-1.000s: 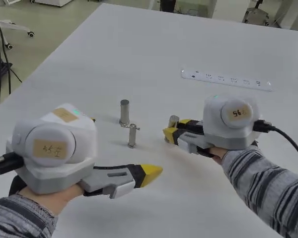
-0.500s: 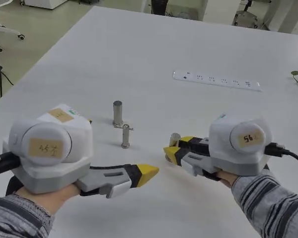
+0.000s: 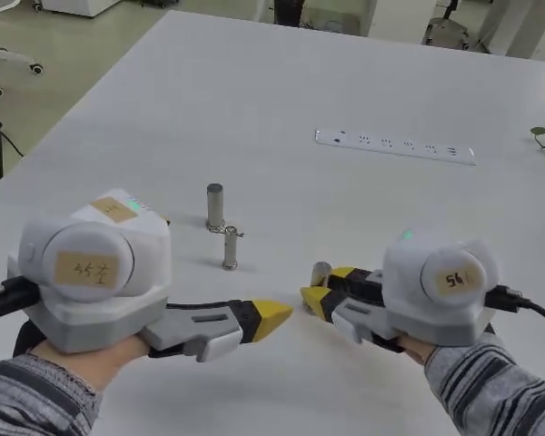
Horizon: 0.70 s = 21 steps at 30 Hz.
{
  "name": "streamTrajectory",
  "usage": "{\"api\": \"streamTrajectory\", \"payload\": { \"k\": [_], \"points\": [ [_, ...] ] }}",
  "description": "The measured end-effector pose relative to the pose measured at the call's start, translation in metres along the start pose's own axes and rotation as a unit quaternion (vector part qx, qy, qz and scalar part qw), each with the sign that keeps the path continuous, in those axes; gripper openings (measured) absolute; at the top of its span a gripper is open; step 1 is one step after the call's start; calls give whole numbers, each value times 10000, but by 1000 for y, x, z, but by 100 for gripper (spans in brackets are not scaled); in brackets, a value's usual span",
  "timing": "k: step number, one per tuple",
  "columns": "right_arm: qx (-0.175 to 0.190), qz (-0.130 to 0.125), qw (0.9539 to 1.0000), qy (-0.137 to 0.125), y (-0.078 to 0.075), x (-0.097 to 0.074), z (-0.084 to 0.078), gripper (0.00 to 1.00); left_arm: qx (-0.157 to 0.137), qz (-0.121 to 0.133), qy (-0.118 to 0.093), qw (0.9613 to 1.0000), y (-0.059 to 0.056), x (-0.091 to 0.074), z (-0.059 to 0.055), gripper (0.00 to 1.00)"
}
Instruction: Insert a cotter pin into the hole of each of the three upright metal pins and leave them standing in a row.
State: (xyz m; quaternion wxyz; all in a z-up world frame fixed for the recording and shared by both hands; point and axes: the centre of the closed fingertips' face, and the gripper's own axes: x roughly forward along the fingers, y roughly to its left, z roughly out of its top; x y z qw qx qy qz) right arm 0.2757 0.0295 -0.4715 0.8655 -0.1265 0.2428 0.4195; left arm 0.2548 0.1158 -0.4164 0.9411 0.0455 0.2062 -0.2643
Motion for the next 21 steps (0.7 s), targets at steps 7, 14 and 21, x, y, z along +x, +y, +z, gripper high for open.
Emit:
{"api": "streamTrajectory", "payload": {
  "k": [7,14,21],
  "points": [
    [-69,33,10000,-45,1,0,0,9,33,-53,35,10000,-3,1,-1,99],
    [-162,8,9999,54,2,-4,-3,12,42,-71,66,9999,-5,1,-2,99],
    [-277,99,9994,154,3,-20,-11,19,19,-61,36,10000,-5,0,0,99]
  ]
}}
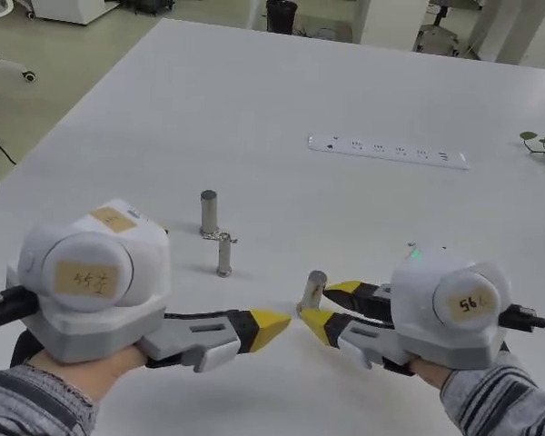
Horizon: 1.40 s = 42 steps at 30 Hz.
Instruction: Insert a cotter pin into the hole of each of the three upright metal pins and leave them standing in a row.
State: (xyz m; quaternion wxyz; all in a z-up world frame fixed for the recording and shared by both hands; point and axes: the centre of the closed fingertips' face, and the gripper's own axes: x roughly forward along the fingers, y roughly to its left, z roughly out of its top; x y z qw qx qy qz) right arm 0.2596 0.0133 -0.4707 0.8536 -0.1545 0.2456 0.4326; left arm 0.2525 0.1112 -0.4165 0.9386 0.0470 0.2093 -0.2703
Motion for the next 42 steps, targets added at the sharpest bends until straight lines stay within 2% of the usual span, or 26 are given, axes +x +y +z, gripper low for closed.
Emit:
{"api": "streamTrajectory", "payload": {
  "k": [6,14,19,24,28,32,35,38,42],
  "points": [
    [75,2,9998,171,-14,-17,-10,26,5,23,6,10000,0,-1,0,99],
    [98,-107,9989,446,-54,-40,-12,32,-17,11,-49,10000,0,-1,2,99],
    [-122,-102,9969,774,-75,-50,-17,33,-50,-4,-79,10000,-2,-1,4,99],
    [-270,22,9923,1205,-94,-55,-25,32,-53,-1,-64,10000,-2,-1,4,99],
    [-453,-35,9885,1443,-110,-55,-30,31,-53,-19,-23,10000,-3,-1,2,99],
    [-480,-67,9851,1650,-124,-52,-34,28,-53,-29,-20,10000,-4,-1,2,99],
    [-645,-24,9800,1884,-137,-50,-40,27,-38,-25,-1,10000,-3,-1,1,99],
    [-629,30,9777,2001,-144,-48,-43,27,-25,-28,19,10000,-3,0,0,99],
    [-758,162,9720,2217,-152,-46,-49,25,-6,-53,26,10000,-3,1,0,99]
  ]
}}
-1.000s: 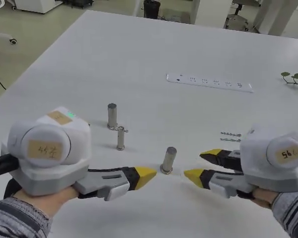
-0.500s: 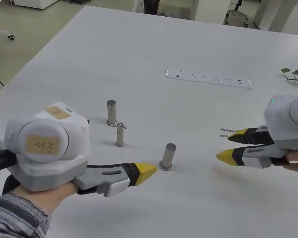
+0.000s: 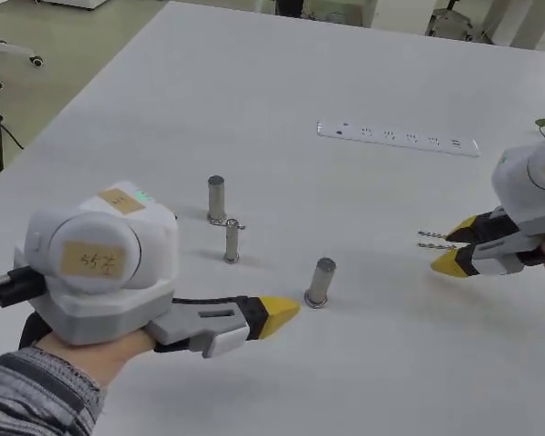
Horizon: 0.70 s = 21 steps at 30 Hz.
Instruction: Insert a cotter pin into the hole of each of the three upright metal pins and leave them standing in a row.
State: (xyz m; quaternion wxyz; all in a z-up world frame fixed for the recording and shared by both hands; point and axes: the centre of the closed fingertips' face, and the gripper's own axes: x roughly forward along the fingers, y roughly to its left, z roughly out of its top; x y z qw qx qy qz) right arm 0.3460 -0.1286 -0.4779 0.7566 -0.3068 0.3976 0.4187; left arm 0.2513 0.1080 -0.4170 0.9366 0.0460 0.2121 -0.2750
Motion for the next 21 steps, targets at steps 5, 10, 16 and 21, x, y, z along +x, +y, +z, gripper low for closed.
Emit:
{"api": "streamTrajectory", "payload": {
  "k": [5,10,16,21],
  "points": [
    [-189,41,9994,273,-11,4,-7,23,40,-29,-3,10000,-1,1,0,99],
    [-299,129,9985,433,-19,8,-11,20,95,-85,12,9999,-4,1,0,98],
    [-314,222,9977,556,-28,12,-14,16,60,-130,-30,9999,-6,2,1,98],
    [-330,384,9963,690,-28,15,-16,13,67,-113,13,9999,-5,2,0,98]
  ]
}}
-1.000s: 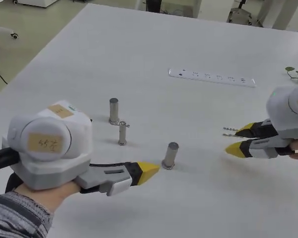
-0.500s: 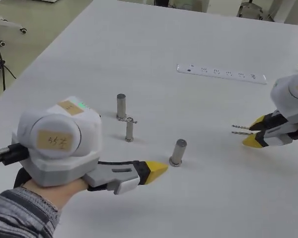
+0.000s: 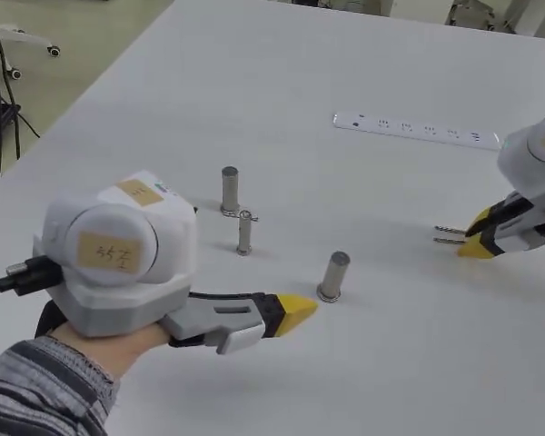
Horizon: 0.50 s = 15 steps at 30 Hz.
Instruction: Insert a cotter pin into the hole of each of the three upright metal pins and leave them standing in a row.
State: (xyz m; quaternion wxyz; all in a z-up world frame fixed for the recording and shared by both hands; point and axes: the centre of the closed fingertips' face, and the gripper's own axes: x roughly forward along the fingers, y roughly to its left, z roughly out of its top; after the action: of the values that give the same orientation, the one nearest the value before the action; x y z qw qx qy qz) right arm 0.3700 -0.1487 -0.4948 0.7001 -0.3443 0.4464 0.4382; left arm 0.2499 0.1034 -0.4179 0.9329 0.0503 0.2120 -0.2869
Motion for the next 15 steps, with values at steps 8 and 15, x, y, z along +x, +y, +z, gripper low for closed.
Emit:
{"api": "streamTrajectory", "payload": {
  "k": [8,15],
  "points": [
    [-158,337,9991,180,7,2,1,6,-23,0,2,10000,1,-1,0,97],
    [-389,366,9981,313,13,2,2,2,-44,-145,-41,9999,-5,-2,3,96]
  ]
}}
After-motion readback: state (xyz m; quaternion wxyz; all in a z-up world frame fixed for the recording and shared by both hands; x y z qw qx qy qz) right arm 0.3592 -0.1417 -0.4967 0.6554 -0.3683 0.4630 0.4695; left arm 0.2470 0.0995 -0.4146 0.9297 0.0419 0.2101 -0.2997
